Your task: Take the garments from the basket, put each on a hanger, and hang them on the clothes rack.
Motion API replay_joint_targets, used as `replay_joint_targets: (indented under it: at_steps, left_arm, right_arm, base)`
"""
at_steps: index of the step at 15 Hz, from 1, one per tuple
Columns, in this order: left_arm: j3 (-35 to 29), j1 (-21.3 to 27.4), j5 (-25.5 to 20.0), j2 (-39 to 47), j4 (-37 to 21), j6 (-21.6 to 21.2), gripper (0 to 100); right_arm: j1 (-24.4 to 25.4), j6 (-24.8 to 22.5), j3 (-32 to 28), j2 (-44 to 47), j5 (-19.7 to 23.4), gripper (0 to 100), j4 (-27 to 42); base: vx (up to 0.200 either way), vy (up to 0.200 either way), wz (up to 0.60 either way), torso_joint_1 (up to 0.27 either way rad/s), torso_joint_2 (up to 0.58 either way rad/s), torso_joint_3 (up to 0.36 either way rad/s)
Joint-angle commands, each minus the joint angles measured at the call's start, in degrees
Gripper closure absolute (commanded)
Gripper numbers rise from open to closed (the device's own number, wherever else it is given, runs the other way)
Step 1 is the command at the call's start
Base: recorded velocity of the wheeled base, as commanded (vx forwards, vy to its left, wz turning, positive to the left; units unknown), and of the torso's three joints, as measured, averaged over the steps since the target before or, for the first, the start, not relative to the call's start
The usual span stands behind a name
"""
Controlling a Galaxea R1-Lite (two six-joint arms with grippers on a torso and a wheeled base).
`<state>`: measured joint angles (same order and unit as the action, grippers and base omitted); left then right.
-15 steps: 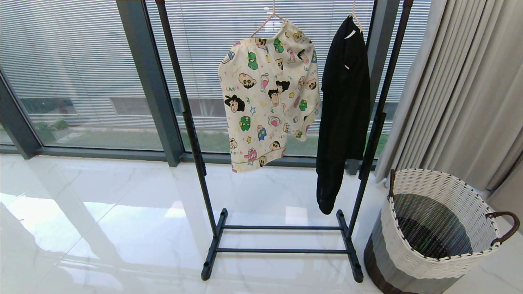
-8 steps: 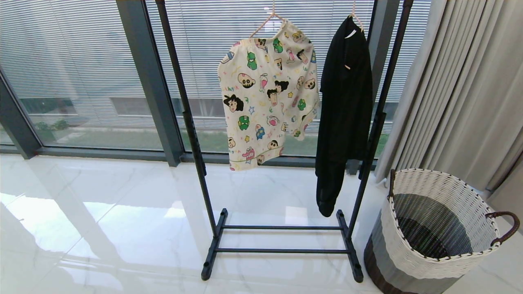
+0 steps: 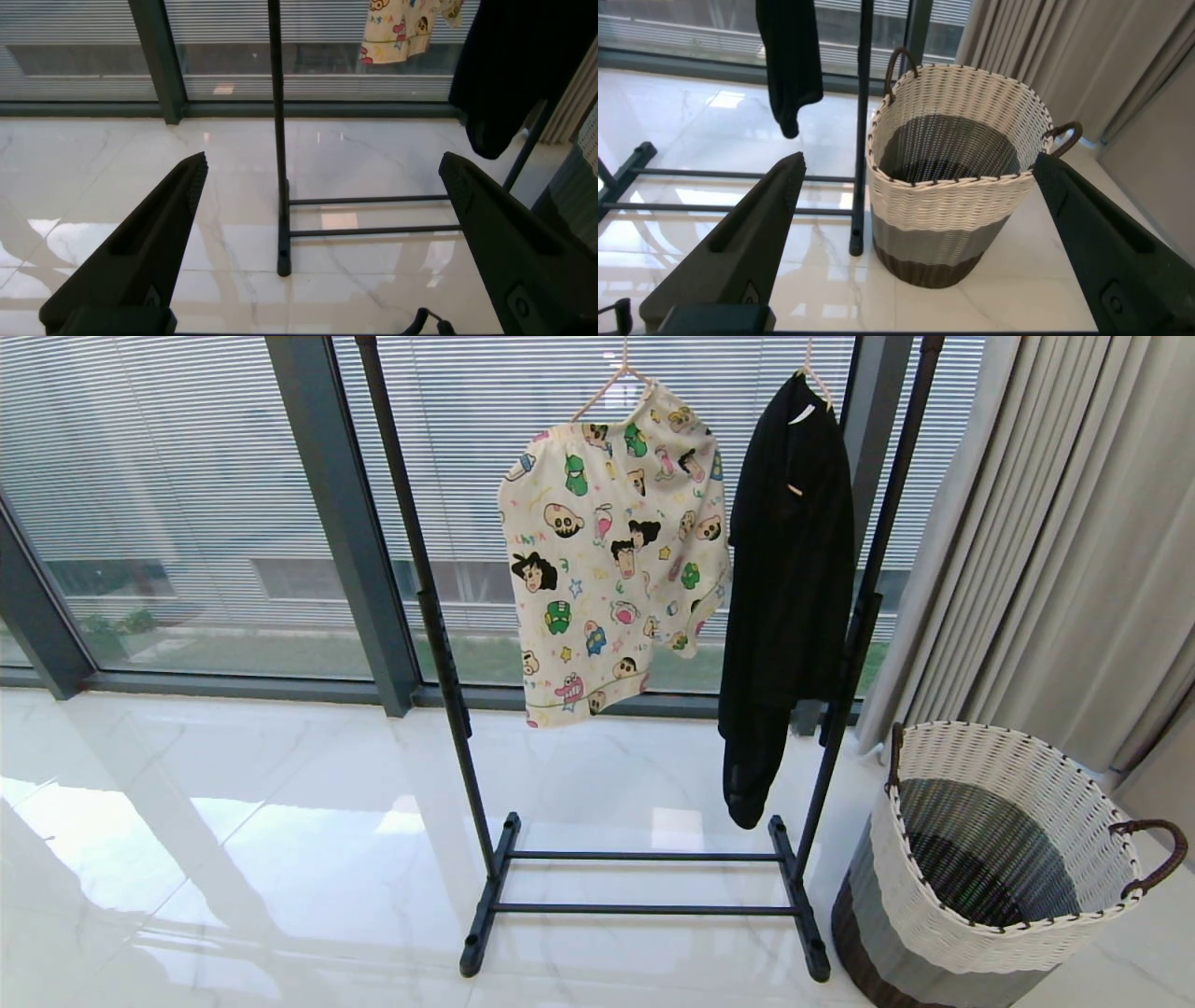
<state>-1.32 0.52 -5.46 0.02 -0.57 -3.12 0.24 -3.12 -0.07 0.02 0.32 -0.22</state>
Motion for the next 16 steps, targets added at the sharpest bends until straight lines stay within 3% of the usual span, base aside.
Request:
replay_joint_targets:
  at_steps: [1, 16]
  left_arm:
    - [0.00, 0.00, 0.01, -0.02, 0.05, 0.04, 0]
    - [0.09, -0.08, -0.08, -0.02, 0.13, 0.04, 0]
  right_arm:
    - [0.02, -0.04, -0.01, -0.02, 0.03, 0, -0.04]
    - [0.02, -0.48, -0.01, -0.02, 0.03, 0, 0.04]
  base:
    - [0.000, 0.000, 0.00, 0.000, 0.00, 0.000]
    - [0.000, 0.000, 0.00, 0.000, 0.00, 0.000]
